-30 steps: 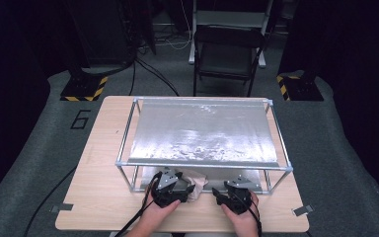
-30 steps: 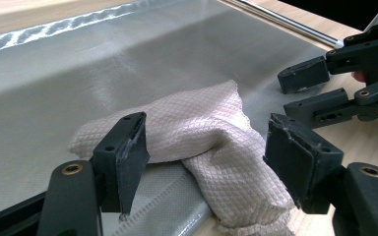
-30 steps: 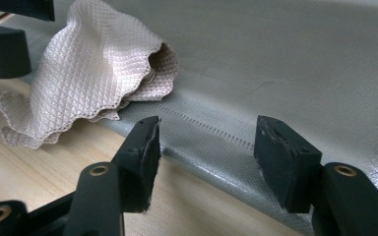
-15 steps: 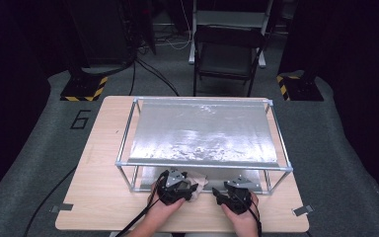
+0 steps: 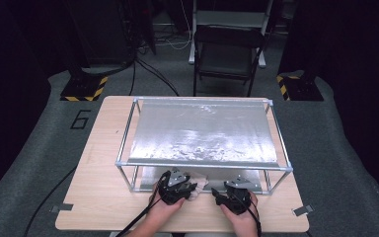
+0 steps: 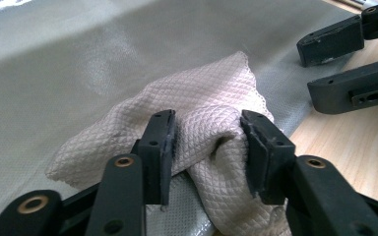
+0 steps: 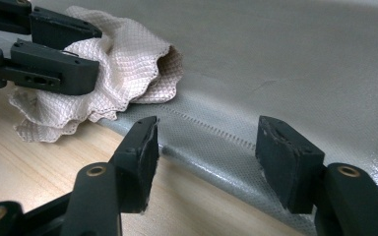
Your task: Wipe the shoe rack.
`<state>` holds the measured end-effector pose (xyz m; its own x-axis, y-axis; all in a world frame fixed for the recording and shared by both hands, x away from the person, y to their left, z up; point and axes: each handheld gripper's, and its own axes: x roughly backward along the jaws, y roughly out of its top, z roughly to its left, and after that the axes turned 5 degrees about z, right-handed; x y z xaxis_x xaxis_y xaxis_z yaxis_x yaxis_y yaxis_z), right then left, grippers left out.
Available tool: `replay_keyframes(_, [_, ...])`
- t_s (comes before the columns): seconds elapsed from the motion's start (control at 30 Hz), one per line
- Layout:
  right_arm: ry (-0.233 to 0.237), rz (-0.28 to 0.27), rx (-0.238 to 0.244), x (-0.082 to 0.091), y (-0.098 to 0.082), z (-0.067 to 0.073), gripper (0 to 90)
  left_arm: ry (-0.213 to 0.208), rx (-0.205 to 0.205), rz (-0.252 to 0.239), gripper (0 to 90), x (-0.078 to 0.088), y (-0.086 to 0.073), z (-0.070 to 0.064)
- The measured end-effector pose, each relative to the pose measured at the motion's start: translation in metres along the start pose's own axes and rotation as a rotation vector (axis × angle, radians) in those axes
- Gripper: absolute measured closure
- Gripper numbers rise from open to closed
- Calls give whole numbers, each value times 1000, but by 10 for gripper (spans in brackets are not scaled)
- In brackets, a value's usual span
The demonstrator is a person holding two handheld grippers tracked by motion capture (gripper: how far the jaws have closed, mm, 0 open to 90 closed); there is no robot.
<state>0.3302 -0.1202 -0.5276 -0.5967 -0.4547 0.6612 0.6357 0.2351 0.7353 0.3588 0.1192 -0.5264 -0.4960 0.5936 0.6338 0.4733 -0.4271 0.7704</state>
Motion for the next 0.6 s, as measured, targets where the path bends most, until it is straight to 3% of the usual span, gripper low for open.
replay_keyframes(0.07, [-14, 1, 25, -1, 0, -2, 427, 3, 1, 4, 612, 0, 0, 0])
replay_keyframes(0.1, [-10, 5, 31, 0, 0, -2, 440, 14, -18, 12, 641, 1, 0, 0])
replay_keyframes(0.2, [-9, 5, 19, -1, 1, 0, 440, 28, -47, 16, 668, 2, 1, 2])
replay_keyframes(0.23, [-8, 6, 28, -1, 1, -1, 440, 28, -18, 14, 675, 2, 0, 2])
replay_keyframes(0.33, [-23, 20, 52, 0, 0, -3, 442, 37, -1, 37, 705, 6, 0, 6])
replay_keyframes(0.4, [-24, 19, 51, 0, 0, -3, 441, 51, -7, 43, 713, 8, 0, 7])
replay_keyframes(0.43, [-19, 12, 28, -1, 0, -2, 441, 72, 1, 53, 715, 11, -2, 10])
replay_keyframes(0.47, [-19, 12, 28, -1, 0, -2, 441, 72, 1, 53, 718, 11, -2, 10])
replay_keyframes(0.57, [-24, 17, 43, 0, 0, -3, 441, 136, -16, 44, 726, 17, -6, 21])
replay_keyframes(0.6, [-24, 17, 43, 0, 0, -3, 441, 136, -16, 44, 726, 17, -6, 21])
